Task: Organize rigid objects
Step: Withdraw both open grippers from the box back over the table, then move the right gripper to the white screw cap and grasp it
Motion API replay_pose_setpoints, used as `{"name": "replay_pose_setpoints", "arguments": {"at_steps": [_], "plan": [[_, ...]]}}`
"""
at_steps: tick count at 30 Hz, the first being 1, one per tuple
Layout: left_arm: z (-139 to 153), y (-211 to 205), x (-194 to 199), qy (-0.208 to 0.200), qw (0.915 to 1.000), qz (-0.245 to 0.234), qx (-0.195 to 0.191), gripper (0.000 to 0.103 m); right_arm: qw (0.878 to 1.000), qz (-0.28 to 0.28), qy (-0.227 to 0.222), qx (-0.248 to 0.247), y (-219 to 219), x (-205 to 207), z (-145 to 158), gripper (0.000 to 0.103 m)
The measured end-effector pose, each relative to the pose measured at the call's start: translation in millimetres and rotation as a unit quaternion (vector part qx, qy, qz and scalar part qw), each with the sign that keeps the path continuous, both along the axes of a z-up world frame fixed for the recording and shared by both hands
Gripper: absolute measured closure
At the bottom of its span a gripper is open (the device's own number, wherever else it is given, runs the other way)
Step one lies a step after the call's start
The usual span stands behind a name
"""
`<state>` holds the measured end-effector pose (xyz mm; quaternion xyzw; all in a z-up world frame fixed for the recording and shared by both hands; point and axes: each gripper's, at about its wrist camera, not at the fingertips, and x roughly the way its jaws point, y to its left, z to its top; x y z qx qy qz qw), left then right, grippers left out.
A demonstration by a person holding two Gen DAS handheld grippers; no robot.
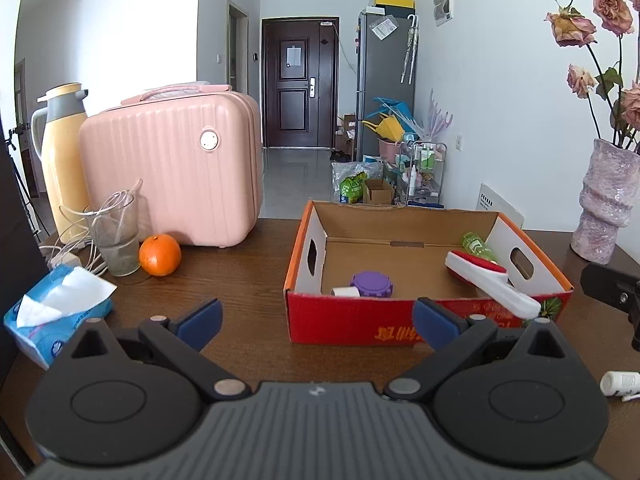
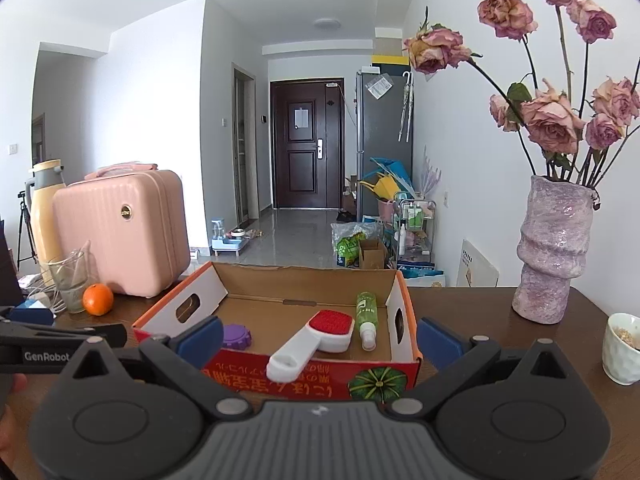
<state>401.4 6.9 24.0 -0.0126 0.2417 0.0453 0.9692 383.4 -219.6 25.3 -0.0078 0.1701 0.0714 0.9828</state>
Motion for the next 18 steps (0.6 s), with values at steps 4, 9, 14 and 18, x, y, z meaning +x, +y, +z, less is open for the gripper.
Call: {"name": "replay_pose_setpoints", "arguments": {"at_steps": [4,9,14,18], "plan": [[-5,1,-19,0.002,1.0,0.0,0.004,0.0,1.0,-0.002,-0.002,-0.003,-3,-20,-8,0.0],[-8,4,-43,0.002,1.0,0.0,0.001,0.0,1.0,-0.007,0.004,-0.011,-5,-46,-25,0.0],[-12,5,-66,0.002,1.0,-0.004,-0.003,0.0,1.0,-0.002,0.015,-0.012,-6,-70,-41,0.0],[-16,4,-81,0.004,1.0,-0.007,-0.002,0.0,1.0,0.001,0.019,-0.01,-6,-85,-49,0.0]]}}
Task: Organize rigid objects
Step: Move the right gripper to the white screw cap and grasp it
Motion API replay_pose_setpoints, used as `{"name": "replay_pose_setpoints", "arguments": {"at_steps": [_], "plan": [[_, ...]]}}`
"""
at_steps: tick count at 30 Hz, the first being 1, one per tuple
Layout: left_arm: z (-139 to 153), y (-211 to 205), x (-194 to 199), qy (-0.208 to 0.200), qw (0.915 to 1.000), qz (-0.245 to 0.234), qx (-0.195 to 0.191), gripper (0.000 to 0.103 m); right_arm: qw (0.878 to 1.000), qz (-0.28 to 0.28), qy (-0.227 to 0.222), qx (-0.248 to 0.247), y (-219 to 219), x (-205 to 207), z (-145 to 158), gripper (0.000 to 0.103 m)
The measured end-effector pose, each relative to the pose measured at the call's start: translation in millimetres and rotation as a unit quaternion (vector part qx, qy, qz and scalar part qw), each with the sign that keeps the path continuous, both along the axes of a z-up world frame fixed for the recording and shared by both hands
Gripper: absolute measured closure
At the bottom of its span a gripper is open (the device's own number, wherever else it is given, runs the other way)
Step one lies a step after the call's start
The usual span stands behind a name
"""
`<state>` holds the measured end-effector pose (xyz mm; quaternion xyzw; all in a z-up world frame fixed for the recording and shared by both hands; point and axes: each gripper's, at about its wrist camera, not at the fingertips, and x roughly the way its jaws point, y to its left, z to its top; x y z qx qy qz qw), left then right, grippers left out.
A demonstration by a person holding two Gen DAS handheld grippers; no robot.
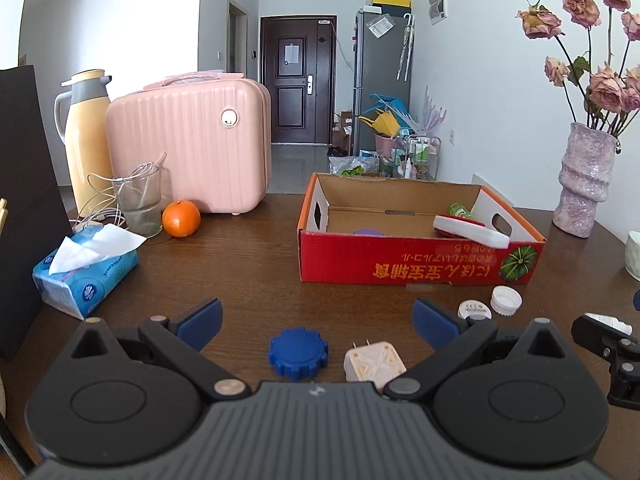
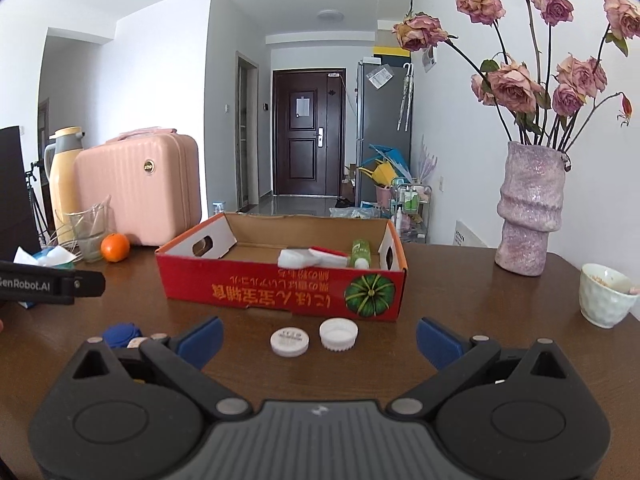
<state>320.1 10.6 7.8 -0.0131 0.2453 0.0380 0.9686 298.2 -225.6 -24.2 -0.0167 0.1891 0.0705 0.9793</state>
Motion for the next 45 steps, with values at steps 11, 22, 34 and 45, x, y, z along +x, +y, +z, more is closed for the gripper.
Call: {"name": "replay_pose_setpoints", "arguments": {"at_steps": [11,22,34,45], "plan": [[-9,0,-14,0.011,0.9999,-0.005,-0.004,0.0,1.0,0.005,0.021,0.0,0,-7,-15,0.0],[-13,9,-7,0.025,0.9996,0.002,-0.016,0.0,1.0,-0.008,0.025,0.017,-10,9,-19,0.0],[-16,25,10,0.036,0.9987,0.025,-0.026,0.0,0.997,-0.024,0.072,-0.03,-15,93,-45,0.015],[-19,43,27,0.048,0.997,0.046,-0.04,0.0,0.991,-0.035,0.123,-0.029,-5,154,-63,0.022]]}}
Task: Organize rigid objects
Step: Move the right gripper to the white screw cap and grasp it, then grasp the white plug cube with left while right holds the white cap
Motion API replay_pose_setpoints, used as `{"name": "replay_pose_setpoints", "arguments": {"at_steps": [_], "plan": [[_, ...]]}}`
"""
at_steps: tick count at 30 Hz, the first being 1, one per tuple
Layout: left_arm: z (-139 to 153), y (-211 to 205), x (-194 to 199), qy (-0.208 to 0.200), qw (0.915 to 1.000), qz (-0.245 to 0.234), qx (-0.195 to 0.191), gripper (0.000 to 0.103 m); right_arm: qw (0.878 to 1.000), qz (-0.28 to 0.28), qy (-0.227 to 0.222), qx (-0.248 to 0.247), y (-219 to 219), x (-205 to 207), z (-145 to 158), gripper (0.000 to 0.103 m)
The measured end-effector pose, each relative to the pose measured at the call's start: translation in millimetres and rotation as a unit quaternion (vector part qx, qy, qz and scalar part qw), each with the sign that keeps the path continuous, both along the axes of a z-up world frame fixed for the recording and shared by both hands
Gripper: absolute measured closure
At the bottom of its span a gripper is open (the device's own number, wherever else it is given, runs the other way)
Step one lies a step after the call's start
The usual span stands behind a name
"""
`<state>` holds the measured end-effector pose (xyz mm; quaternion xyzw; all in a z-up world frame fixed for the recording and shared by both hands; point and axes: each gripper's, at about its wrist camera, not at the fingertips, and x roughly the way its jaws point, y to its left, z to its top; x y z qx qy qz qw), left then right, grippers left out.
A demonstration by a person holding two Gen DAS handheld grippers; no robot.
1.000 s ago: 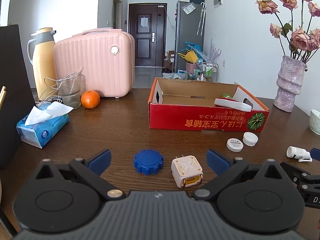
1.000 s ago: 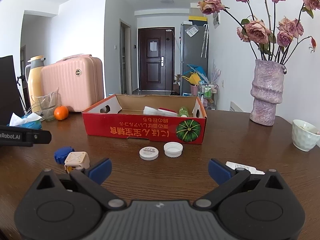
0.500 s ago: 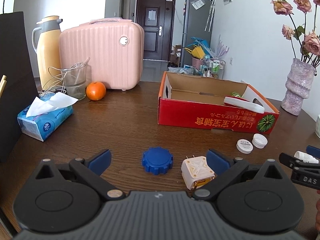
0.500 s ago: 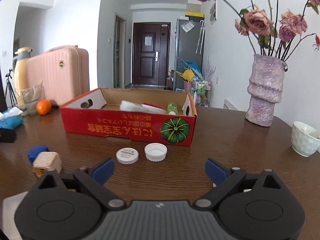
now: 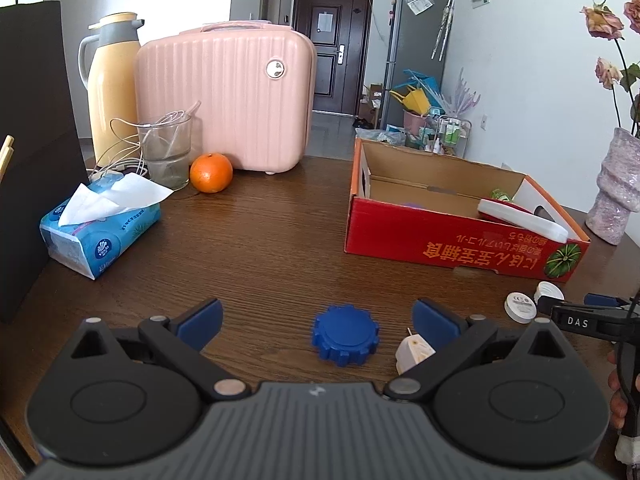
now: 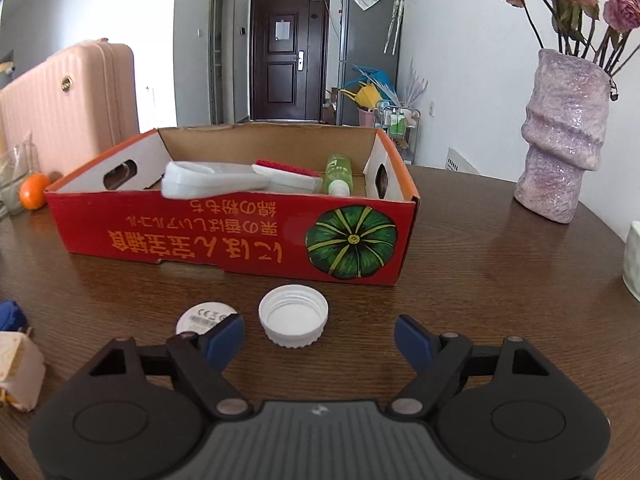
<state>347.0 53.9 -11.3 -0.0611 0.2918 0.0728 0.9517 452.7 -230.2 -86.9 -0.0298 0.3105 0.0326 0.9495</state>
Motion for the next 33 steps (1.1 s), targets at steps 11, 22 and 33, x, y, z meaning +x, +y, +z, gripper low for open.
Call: {"name": "replay_pose_setpoints", "arguments": {"at_steps": [11,22,33], "plan": [[-3,7,6,0.008,0.9999,0.01,-0.007,0.0,0.999,0.017,-0.013,0.024,-2,-3,2,0.064],[-5,8,7,0.012,0.9998,0.01,-0.011,0.0,0.997,0.006,-0.074,0.031,-7,-41,23,0.064],[-6,6,5,0.013,0.9998,0.006,-0.013,0.0,0.994,0.027,-0.103,0.037,0,-83,34,0.064]]}}
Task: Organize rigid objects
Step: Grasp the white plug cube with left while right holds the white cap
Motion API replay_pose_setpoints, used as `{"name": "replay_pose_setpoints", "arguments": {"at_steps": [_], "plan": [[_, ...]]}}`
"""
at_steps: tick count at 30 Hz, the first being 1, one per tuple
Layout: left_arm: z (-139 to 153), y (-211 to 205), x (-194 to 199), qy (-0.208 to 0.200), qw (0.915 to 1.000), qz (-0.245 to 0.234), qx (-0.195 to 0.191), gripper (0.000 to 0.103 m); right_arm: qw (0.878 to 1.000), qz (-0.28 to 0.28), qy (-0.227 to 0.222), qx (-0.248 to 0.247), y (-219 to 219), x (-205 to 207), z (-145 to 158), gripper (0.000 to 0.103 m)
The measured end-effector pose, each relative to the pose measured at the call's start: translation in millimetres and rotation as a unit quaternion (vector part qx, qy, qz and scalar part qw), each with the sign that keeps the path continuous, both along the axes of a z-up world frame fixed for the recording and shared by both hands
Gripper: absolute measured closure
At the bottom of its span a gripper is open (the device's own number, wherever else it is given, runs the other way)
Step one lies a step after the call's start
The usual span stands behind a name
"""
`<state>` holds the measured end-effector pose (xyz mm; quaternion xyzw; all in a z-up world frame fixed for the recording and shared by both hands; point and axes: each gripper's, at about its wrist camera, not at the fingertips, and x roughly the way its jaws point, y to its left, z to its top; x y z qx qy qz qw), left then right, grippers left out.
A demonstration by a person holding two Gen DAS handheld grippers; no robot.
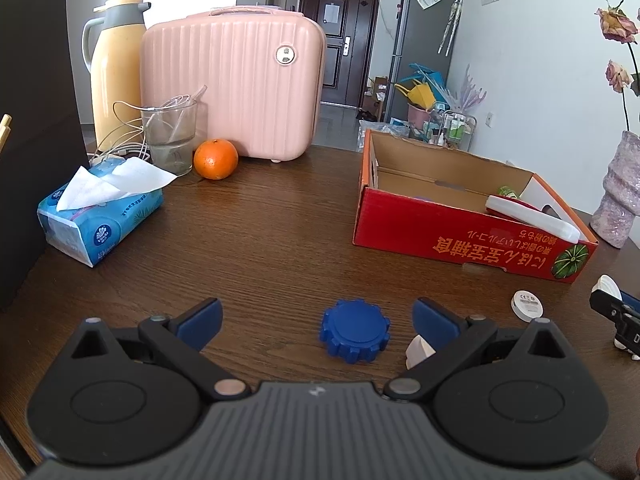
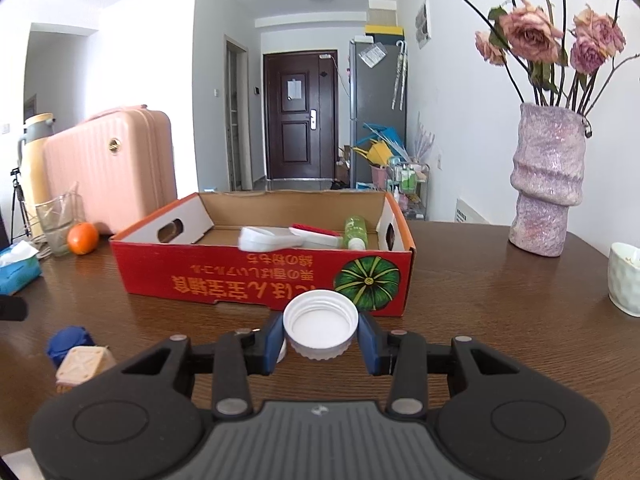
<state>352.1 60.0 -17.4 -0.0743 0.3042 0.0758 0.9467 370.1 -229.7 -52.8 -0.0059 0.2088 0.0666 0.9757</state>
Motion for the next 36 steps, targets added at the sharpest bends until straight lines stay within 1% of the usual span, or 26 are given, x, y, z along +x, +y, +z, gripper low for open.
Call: {"name": "replay_pose_setpoints", "arguments": {"at_steps": [7,17,22,28,32,36], "plan": [[-2,-2,0,-0.002,1.0,-0.004,0.003,0.0,1.0,0.019,-0.012,-0.002,6,-24,4,0.064],[-3,-9,-2,-0.001,0.9998,-0.017,0.005,0.0,0.999,0.029,-0.021,0.004,8,-50,8,0.064],[-7,-24,-2,0.005,0.9992,-0.032,0.023,0.0,0.999,0.029,-0.02,0.006,8,-53,8,0.064],[-13,-42,2,0.014,0.9981,-0.055,0.025,0.0,0.999,0.028,-0.016,0.007,8,-53,7,0.064],[-20,-59,8,0.024,0.9963,-0.075,0.035,0.0,0.999,0.029,-0.015,0.01,8,-53,7,0.064],[-27,-73,14,0.036,0.9948,-0.085,0.044,0.0,0.999,0.032,-0.014,0.011,8,-53,7,0.064]]}}
